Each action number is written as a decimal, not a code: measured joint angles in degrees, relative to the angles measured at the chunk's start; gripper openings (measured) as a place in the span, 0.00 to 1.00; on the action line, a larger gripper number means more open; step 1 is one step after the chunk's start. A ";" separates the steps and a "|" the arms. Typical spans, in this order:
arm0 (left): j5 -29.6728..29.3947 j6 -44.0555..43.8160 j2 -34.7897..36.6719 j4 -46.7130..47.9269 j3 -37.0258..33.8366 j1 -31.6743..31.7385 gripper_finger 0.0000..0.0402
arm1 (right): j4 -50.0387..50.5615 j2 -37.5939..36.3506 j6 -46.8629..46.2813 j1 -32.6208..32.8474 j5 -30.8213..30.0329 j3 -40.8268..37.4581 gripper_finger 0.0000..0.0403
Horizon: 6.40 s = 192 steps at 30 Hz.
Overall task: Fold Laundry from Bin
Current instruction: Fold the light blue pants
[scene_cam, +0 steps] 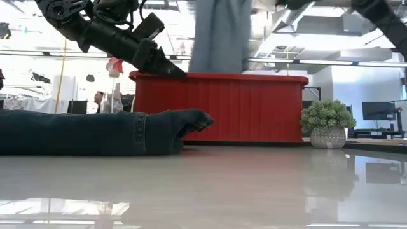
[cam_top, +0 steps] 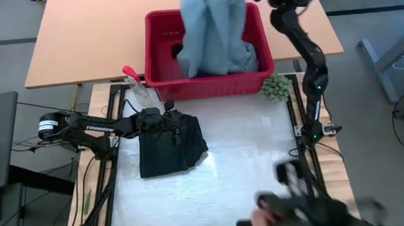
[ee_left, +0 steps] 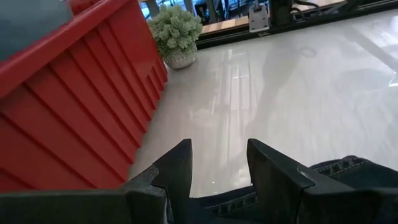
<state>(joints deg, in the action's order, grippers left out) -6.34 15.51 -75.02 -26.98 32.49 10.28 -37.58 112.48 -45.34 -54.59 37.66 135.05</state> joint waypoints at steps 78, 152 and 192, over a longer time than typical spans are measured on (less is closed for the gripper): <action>-0.29 -13.16 0.02 7.52 -0.02 -7.82 0.36 | 104.61 -22.53 15.91 76.66 -23.30 -53.89 0.45; -29.91 -8.68 -22.58 60.25 54.17 -25.49 0.00 | 120.44 -43.99 -65.96 106.25 -111.60 -92.60 0.49; -11.12 -62.39 20.44 53.40 4.42 -50.29 0.44 | 11.19 -35.25 5.05 68.75 -64.57 -104.73 0.65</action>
<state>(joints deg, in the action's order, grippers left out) -17.46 -46.88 -54.58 26.42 36.91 -40.00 -26.39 77.23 -40.29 14.17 -26.91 30.33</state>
